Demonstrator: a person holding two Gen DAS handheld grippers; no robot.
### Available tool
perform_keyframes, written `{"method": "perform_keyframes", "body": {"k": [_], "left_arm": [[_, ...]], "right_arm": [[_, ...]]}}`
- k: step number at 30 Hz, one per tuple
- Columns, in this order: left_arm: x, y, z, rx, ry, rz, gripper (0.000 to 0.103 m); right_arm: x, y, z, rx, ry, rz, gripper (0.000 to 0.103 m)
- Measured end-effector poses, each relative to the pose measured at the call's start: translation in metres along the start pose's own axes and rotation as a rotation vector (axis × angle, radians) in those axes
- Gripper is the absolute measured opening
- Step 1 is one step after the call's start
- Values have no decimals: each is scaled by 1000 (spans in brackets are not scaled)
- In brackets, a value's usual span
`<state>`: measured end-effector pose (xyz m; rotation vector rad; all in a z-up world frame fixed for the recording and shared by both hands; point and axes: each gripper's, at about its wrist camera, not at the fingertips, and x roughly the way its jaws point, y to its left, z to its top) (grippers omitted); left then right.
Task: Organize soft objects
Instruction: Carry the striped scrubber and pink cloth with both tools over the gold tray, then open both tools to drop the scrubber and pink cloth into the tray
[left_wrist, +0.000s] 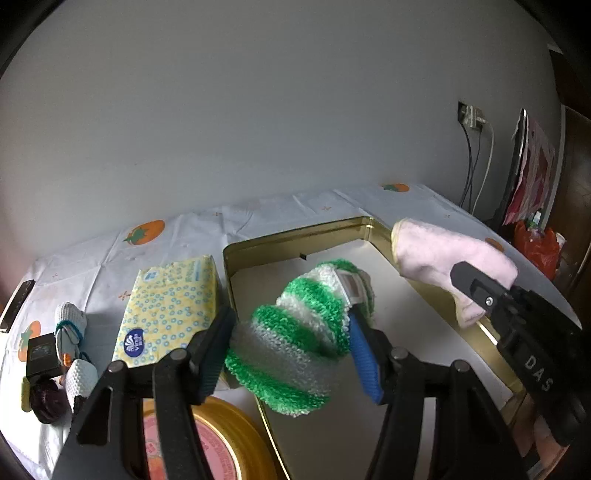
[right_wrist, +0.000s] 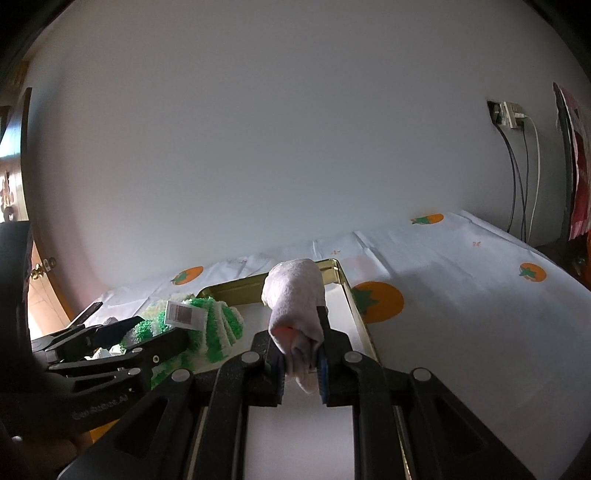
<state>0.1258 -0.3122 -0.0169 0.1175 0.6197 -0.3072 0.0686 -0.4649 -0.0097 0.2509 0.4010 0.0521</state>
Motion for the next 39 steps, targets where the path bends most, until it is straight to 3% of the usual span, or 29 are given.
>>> {"method": "perform_keyframes", "body": {"k": [19,22,24,25,26,28,30,34,36,39], "left_arm": [[5,-4,-4,17,11,-21,62],[7,-7,-5,26,16,-24,67],[6,-8,-6,27,14,-20,71],[4,-9,-6,27,8,-23,73],[2,-9,-6,31,1,-25,74],[-2,-12,-6,47,-11,-19,78],[-9,-11,-6,49,-29,-15,85],[-28,-2,-10,44,-82,9,87],[-39,8,-14,29,-113,21,95],[-55,26,-21,11,-150,46,97]], "right_arm": [[1,-5,0,4,6,-2,15],[0,-4,0,5,6,-8,15],[-1,-4,0,7,5,-7,21],[-2,-4,-1,8,4,-9,35],[-3,-4,-1,10,-1,-11,59],[-10,-5,-2,23,-39,-13,81],[-15,-4,-2,25,-58,-14,81],[-20,-4,-2,33,-84,-10,81],[-23,-4,-2,44,-103,-6,81],[-28,3,-2,48,-130,5,81]]}}
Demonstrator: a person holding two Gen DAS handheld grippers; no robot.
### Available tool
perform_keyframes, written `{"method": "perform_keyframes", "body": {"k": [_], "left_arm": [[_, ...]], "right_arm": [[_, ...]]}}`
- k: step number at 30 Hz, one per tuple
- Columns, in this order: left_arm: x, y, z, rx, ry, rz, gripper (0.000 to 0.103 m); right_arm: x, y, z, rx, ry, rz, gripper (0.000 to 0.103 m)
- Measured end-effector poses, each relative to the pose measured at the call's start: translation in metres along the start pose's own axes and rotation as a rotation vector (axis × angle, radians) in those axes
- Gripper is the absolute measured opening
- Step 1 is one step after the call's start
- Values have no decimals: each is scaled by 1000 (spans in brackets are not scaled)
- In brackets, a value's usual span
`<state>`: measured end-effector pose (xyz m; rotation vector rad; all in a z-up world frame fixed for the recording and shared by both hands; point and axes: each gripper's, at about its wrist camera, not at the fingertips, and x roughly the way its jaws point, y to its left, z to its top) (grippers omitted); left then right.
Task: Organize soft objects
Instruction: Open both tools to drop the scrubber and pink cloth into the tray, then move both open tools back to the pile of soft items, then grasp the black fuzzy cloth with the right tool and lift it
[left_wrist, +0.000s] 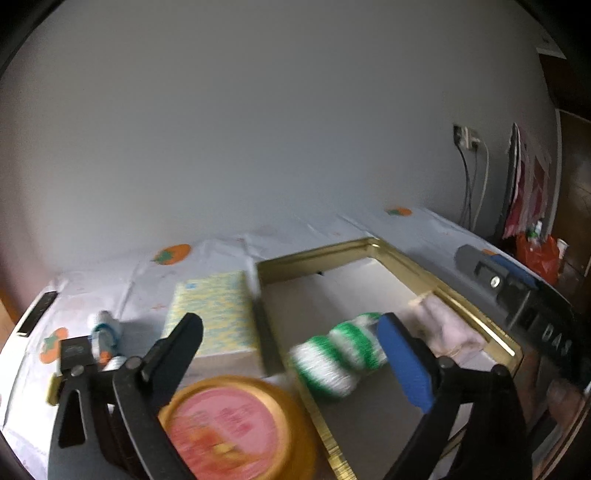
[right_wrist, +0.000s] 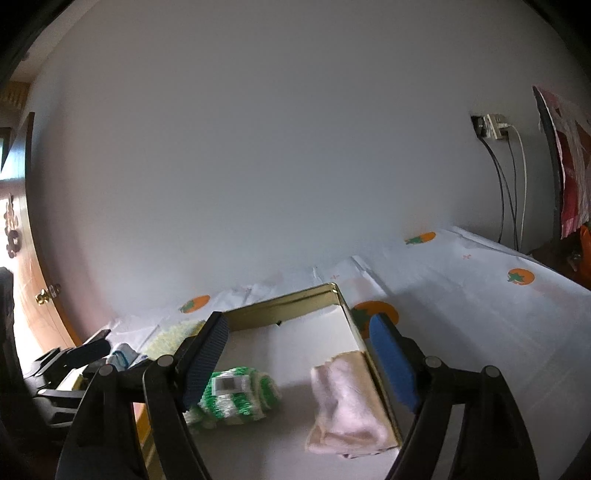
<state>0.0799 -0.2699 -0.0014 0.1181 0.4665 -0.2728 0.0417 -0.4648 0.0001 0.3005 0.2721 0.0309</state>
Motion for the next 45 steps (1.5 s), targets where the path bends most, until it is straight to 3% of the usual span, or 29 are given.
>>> {"method": "perform_keyframes", "body": {"k": [5,8,11,15,20,25,31,33,35,37,41,43,45], "left_arm": [[-27,53,-16,-46,-47,91,100],[-41,97,-30,-84,-58,190,100],[-51,146,-48,-133,-44,310,102],[-58,199,-70,-214,-10,398,102],[-58,238,-89,-296,24,418,102],[-57,249,-104,-325,31,402,102],[-63,256,-112,-356,23,382,102],[-66,257,-112,-360,17,371,102],[-66,258,-113,-363,16,361,102],[-66,260,-114,-371,16,346,102],[-67,262,-115,-383,11,321,102],[-69,263,-115,-387,5,320,102],[-71,264,-113,-388,0,312,101]], "right_arm": [[-10,33,0,-69,-39,64,81],[-13,69,-6,-169,-37,121,81],[-15,107,-17,-268,-20,189,81],[-12,163,-43,-415,26,298,81],[5,205,-69,-539,90,342,81],[15,242,-95,-657,157,375,81],[30,277,-125,-814,238,338,79],[40,282,-131,-840,281,312,70],[48,285,-136,-852,322,283,51],[54,287,-137,-855,353,265,46],[55,287,-138,-837,367,303,17],[51,285,-132,-790,353,342,7],[49,285,-128,-769,327,357,7]]}}
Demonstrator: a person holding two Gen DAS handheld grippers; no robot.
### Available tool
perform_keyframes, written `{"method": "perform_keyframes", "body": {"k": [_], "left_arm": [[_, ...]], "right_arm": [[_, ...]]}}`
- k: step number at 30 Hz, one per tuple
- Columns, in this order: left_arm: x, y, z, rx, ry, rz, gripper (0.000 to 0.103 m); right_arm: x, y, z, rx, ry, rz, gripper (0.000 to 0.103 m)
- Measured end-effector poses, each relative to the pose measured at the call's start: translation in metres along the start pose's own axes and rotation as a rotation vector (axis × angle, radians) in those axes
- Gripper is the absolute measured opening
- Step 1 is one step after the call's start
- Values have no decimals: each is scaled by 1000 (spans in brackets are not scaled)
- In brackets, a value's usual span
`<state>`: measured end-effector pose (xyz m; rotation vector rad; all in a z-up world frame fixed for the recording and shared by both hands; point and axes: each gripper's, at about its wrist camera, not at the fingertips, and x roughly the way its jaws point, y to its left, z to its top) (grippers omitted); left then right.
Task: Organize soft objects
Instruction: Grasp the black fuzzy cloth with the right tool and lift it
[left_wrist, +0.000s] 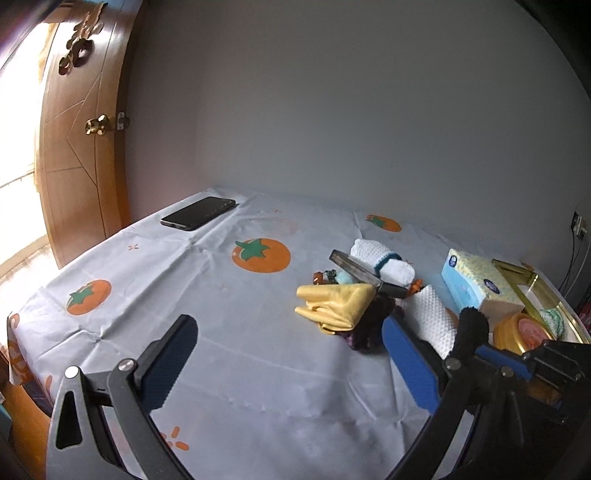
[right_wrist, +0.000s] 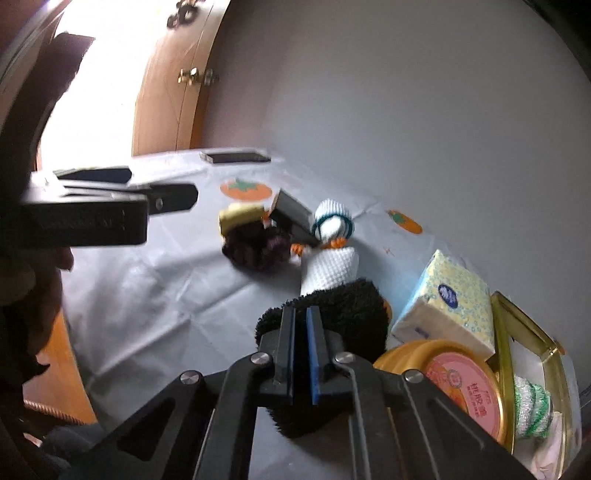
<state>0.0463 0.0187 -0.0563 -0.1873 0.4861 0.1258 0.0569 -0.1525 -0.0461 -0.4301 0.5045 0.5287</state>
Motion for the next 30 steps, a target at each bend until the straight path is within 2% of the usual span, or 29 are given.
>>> {"method": "perform_keyframes", "body": {"k": [2,3,8,10,13,15,16,17,19,21,24,28,30], "left_arm": [[0,-2,2,11,-1,1,100],[0,-4,3,17,-3,2,99],[8,-19,10,86,18,-9,91],[14,-26,11,114,47,-24,85],[17,-27,10,106,57,-26,84],[18,-22,8,89,62,-17,85],[18,-20,7,80,65,-18,85],[18,-17,7,71,65,-18,85],[18,-13,7,54,64,-14,85],[17,-11,6,51,60,-13,87],[18,-10,6,48,63,-15,87],[21,-6,5,35,71,-17,87],[21,-7,4,36,72,-21,87]], "right_arm": [[-5,-3,2,26,-33,14,5],[-6,-4,4,35,-47,16,0],[-16,-7,10,69,-108,16,1],[-12,-7,10,65,-86,29,1],[-11,-5,6,50,-69,-9,1],[-6,-2,4,13,-27,-15,4],[-6,0,4,-3,-20,-16,16],[-6,2,3,-18,-14,-14,48],[-7,6,3,-18,-19,8,91],[-7,10,5,-21,-22,3,92],[3,12,8,-55,15,-73,92],[25,10,10,-73,117,-86,92],[27,11,11,-72,129,-87,87]]}}
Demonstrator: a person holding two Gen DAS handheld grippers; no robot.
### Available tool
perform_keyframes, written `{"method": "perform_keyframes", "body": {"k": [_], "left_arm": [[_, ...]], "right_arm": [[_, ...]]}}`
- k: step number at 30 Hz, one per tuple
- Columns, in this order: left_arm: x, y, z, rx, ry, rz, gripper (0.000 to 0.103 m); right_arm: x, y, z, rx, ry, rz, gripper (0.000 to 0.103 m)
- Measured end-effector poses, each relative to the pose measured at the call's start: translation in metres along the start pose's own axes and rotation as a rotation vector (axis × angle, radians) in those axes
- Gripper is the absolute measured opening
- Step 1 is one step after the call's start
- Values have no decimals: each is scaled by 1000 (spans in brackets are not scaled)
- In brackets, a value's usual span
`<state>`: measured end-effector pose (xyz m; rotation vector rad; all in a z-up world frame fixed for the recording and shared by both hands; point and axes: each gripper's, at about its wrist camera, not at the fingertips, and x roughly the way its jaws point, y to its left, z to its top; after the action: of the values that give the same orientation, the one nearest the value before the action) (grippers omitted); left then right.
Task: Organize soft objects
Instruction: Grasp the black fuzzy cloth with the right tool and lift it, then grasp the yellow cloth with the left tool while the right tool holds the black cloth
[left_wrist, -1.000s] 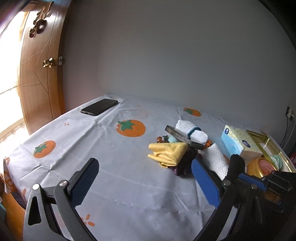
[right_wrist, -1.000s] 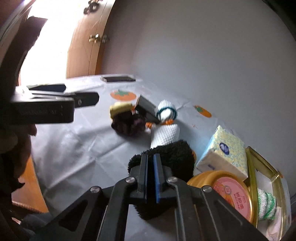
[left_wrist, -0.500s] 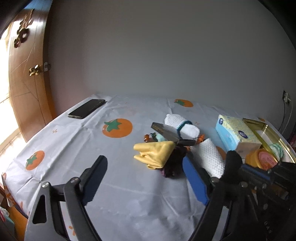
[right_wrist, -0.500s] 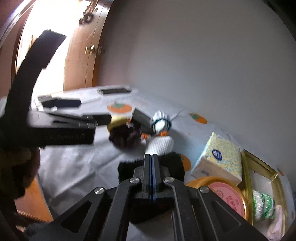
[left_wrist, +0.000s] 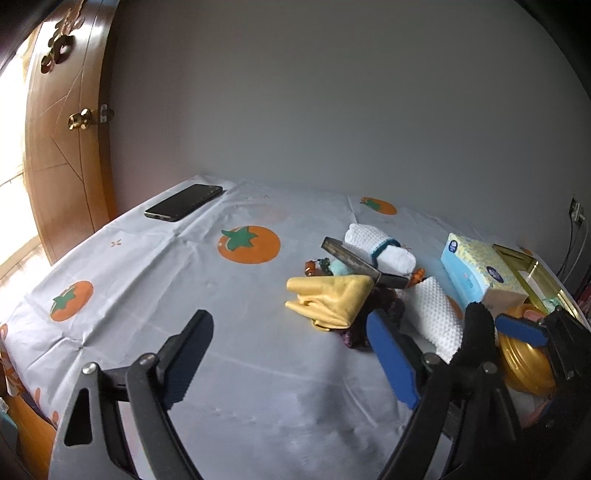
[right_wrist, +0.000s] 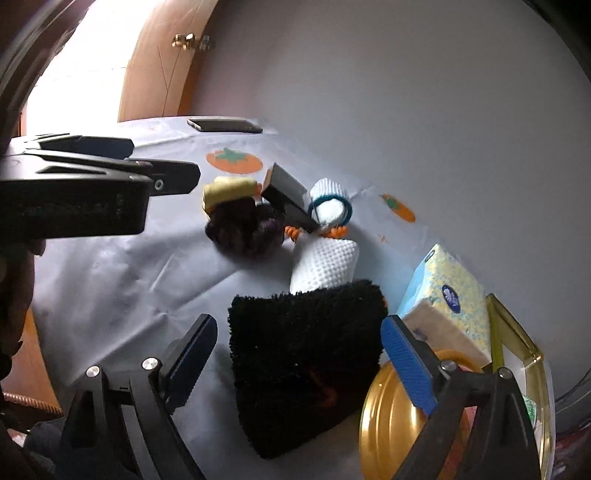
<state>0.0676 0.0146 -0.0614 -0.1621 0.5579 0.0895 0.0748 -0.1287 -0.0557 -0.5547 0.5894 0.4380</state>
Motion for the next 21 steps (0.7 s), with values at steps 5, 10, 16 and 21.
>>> {"method": "perform_keyframes", "body": {"k": [5,10,16,21], "left_arm": [[-3,-3,1,14,-8,-9,87],[-6,-8,4,34,-18,-16,85],[-3,-19,11,84,-14,-22,79],[11,-23,16,124,25,-2,79]], "right_arm": [[-9,-6,-5,36,-45,46,28],[-38,-22,-3,114,-179,82,25],[-57,-38,-1,205,-288,111,25],[-55,-44,2,242,-323,89,26]]}}
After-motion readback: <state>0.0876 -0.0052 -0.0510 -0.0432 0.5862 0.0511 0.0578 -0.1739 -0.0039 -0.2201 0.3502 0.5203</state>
